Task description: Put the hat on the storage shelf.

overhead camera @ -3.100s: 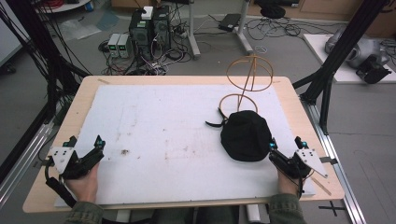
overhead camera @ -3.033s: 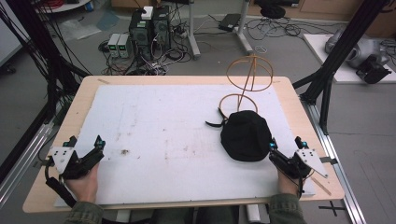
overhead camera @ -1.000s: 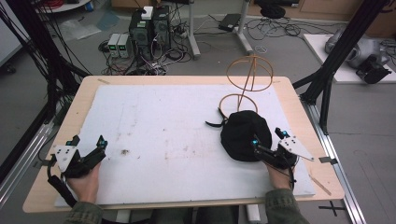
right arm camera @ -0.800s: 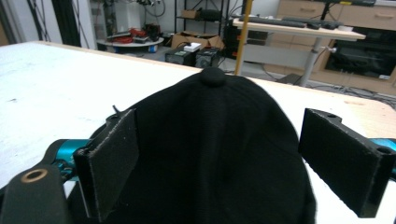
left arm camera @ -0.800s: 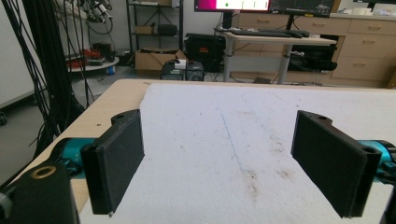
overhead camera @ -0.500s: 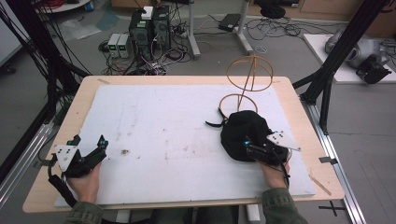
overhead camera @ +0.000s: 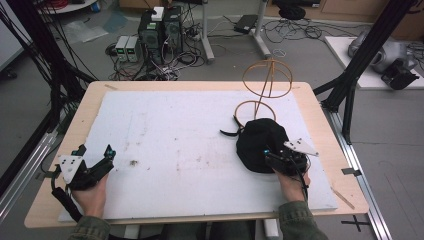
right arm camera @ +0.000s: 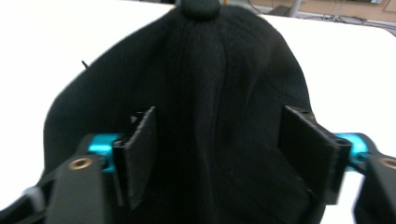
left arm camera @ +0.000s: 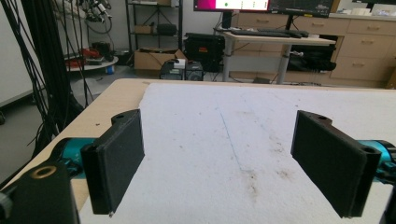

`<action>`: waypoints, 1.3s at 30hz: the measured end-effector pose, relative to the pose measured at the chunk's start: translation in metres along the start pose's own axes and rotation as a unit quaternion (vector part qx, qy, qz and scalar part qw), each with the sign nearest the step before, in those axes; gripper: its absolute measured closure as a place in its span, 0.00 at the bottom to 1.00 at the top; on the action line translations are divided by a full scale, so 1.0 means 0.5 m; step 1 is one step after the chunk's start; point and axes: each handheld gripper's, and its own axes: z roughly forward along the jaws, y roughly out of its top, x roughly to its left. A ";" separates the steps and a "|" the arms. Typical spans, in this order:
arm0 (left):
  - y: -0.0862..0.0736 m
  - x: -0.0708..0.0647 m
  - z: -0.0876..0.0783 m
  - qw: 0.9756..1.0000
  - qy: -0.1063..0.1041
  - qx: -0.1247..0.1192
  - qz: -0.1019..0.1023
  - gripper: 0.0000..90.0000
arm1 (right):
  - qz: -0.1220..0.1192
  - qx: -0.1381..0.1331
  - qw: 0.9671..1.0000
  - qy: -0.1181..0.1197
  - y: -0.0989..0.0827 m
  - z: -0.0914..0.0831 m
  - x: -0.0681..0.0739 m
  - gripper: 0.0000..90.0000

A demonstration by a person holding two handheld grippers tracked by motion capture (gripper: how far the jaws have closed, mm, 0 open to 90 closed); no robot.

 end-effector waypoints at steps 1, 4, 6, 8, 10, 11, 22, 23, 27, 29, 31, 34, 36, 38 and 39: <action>0.000 0.000 0.000 1.000 0.000 0.001 -0.001 0.19 | 0.000 0.000 1.000 0.000 0.000 0.000 0.000 0.38; -0.001 0.001 0.001 1.000 0.000 0.004 -0.002 0.19 | 0.001 0.003 1.000 0.010 0.000 -0.004 0.003 0.55; -0.001 0.001 0.002 1.000 0.000 0.002 -0.003 0.19 | 0.004 -0.001 1.000 0.001 0.004 -0.010 0.011 0.71; -0.001 0.001 0.002 1.000 0.000 0.001 -0.003 0.19 | 0.009 -0.002 1.000 -0.002 0.005 -0.010 0.012 0.74; -0.001 0.001 0.001 1.000 0.001 0.002 -0.003 0.19 | 0.017 -0.002 1.000 0.002 0.007 -0.012 0.010 0.83; -0.001 0.002 0.001 1.000 0.001 0.002 -0.003 0.19 | 0.016 -0.004 1.000 0.004 0.007 -0.013 0.009 0.86; -0.001 0.002 0.002 1.000 0.001 0.001 -0.005 0.20 | 0.014 -0.019 1.000 0.015 0.007 -0.025 0.000 0.95; -0.001 0.002 0.002 1.000 0.001 0.001 -0.005 0.20 | 0.014 -0.019 1.000 0.015 0.007 -0.025 0.000 0.95; -0.001 0.001 0.002 1.000 0.001 0.000 -0.005 0.20 | 0.011 -0.020 1.000 0.017 0.007 -0.026 0.000 0.96; -0.001 0.002 0.002 1.000 0.001 0.001 -0.004 0.20 | 0.008 -0.023 1.000 0.020 0.007 -0.028 0.000 0.96; -0.001 0.002 0.002 1.000 0.001 0.000 -0.006 0.20 | 0.009 -0.022 1.000 0.020 0.007 -0.028 0.001 0.96; -0.001 0.002 0.001 1.000 0.001 0.001 -0.004 0.20 | 0.009 -0.024 0.999 0.019 0.007 -0.029 0.001 0.96; -0.001 0.002 0.002 1.000 0.000 0.001 -0.005 0.20 | 0.010 -0.028 0.999 0.019 0.008 -0.030 0.000 0.96; -0.001 0.002 0.002 1.000 0.000 0.000 -0.006 0.20 | 0.013 -0.029 0.999 0.019 0.008 -0.033 0.002 0.96; -0.001 0.002 0.002 1.000 -0.001 0.001 -0.006 0.20 | 0.010 -0.032 0.999 0.019 0.009 -0.034 0.001 0.96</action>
